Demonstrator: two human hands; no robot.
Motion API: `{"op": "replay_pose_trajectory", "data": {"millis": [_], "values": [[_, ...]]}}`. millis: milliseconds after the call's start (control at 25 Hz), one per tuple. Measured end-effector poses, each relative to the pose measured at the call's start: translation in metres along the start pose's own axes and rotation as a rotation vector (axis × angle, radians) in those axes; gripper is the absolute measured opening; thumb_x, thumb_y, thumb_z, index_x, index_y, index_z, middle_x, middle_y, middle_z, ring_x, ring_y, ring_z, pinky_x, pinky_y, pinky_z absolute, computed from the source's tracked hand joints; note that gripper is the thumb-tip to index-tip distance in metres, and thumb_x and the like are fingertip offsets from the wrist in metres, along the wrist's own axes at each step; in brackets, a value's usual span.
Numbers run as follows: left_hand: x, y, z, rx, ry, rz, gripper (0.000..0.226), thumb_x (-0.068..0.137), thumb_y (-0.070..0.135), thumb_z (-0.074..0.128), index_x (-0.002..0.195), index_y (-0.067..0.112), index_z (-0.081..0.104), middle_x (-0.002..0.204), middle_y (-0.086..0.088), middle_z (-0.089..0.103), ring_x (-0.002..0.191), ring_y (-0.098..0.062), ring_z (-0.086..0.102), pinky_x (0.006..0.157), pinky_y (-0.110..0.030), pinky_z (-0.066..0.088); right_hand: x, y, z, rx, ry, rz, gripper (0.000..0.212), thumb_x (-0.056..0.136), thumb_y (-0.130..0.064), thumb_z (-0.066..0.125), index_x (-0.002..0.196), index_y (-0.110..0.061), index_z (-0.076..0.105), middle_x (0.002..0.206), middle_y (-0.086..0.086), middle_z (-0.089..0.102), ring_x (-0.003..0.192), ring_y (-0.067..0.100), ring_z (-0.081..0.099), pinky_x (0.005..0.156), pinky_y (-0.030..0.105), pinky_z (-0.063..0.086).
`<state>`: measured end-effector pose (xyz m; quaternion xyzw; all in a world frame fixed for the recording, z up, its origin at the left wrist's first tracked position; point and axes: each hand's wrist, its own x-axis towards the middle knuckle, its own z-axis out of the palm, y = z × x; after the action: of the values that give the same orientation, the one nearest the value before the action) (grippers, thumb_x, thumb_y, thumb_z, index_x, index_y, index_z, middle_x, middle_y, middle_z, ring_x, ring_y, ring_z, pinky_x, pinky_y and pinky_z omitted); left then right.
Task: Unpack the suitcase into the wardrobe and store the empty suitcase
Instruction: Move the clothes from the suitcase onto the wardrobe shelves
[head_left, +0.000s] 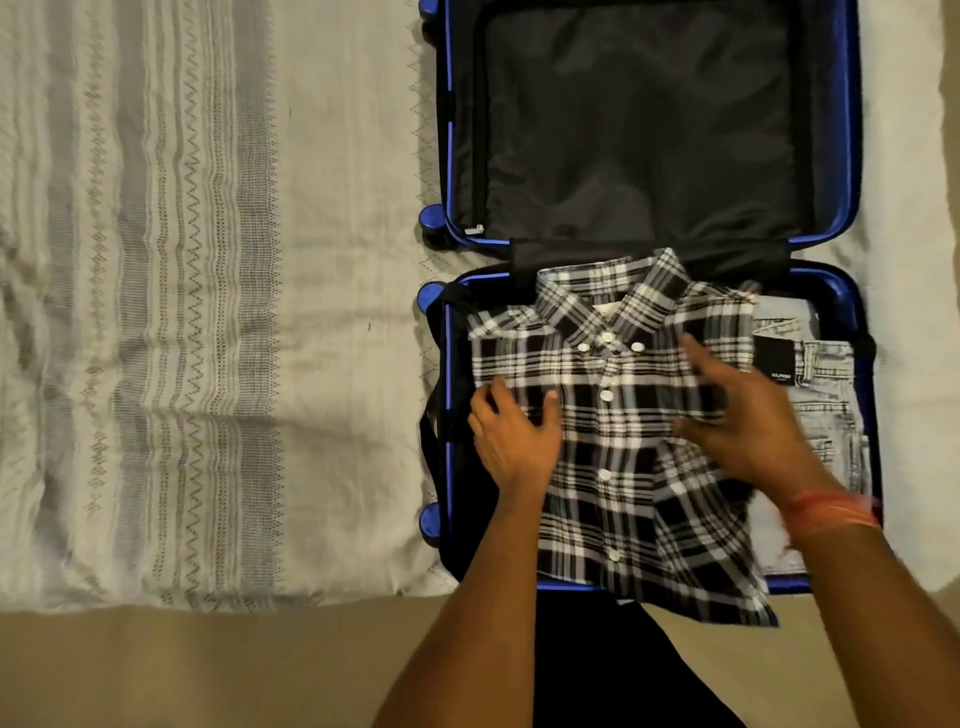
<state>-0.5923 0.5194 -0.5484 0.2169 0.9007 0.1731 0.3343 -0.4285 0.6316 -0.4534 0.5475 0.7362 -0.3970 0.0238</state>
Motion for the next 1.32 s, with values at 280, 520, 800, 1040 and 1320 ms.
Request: {"op": "replay_pose_trajectory", "data": {"millis": [280, 520, 800, 1040, 1320], "values": [[0.004, 0.001, 0.010, -0.423, -0.209, -0.121, 0.093, 0.078, 0.045, 0.073, 0.147, 0.023, 0.015, 0.148, -0.012, 0.034, 0.134, -0.032, 0.037, 0.104, -0.042, 0.037, -0.011, 0.053, -0.011, 0.161, -0.002, 0.031, 0.068, 0.077, -0.010, 0.076, 0.127, -0.047, 0.049, 0.141, -0.005, 0.049, 0.134, 0.017, 0.042, 0.111, 0.051, 0.034], [0.014, -0.015, -0.004, -0.756, -0.399, -0.302, 0.056, 0.078, 0.024, 0.078, 0.127, 0.015, 0.053, 0.123, -0.002, 0.062, 0.118, -0.023, 0.057, 0.093, -0.032, 0.049, -0.010, 0.053, 0.007, 0.182, 0.094, 0.018, 0.053, 0.080, -0.012, 0.074, 0.125, -0.032, 0.057, 0.137, -0.003, 0.054, 0.133, 0.017, 0.043, 0.109, 0.048, 0.037], [-0.017, 0.024, -0.019, -0.465, -0.307, 0.016, 0.082, 0.089, 0.018, 0.065, 0.148, 0.030, 0.010, 0.140, 0.005, 0.039, 0.117, -0.019, 0.052, 0.091, -0.028, 0.043, -0.010, 0.035, 0.008, -0.072, 0.152, 0.026, 0.066, 0.078, -0.013, 0.077, 0.133, -0.036, 0.051, 0.079, 0.013, 0.067, 0.062, 0.022, 0.058, 0.069, 0.029, 0.051], [-0.027, 0.046, -0.032, -0.168, -0.312, 0.079, 0.080, 0.089, 0.017, 0.061, 0.147, 0.044, 0.012, 0.091, -0.010, 0.063, 0.068, -0.019, 0.060, 0.061, -0.032, 0.052, -0.017, 0.027, 0.017, -0.155, 0.103, 0.007, 0.056, 0.083, -0.015, 0.072, 0.132, -0.032, 0.052, 0.120, 0.009, 0.065, 0.101, 0.034, 0.059, 0.090, 0.044, 0.051], [-0.040, 0.058, -0.053, -0.210, -0.405, 0.295, 0.064, 0.083, 0.000, 0.056, 0.136, 0.035, 0.047, 0.103, -0.003, 0.067, 0.050, -0.014, 0.052, 0.059, -0.029, 0.054, -0.026, 0.007, -0.002, -0.087, 0.118, 0.062, 0.059, 0.077, 0.002, 0.071, 0.131, -0.020, 0.058, 0.094, 0.003, 0.071, 0.060, 0.005, 0.054, 0.073, 0.018, 0.043]]}}
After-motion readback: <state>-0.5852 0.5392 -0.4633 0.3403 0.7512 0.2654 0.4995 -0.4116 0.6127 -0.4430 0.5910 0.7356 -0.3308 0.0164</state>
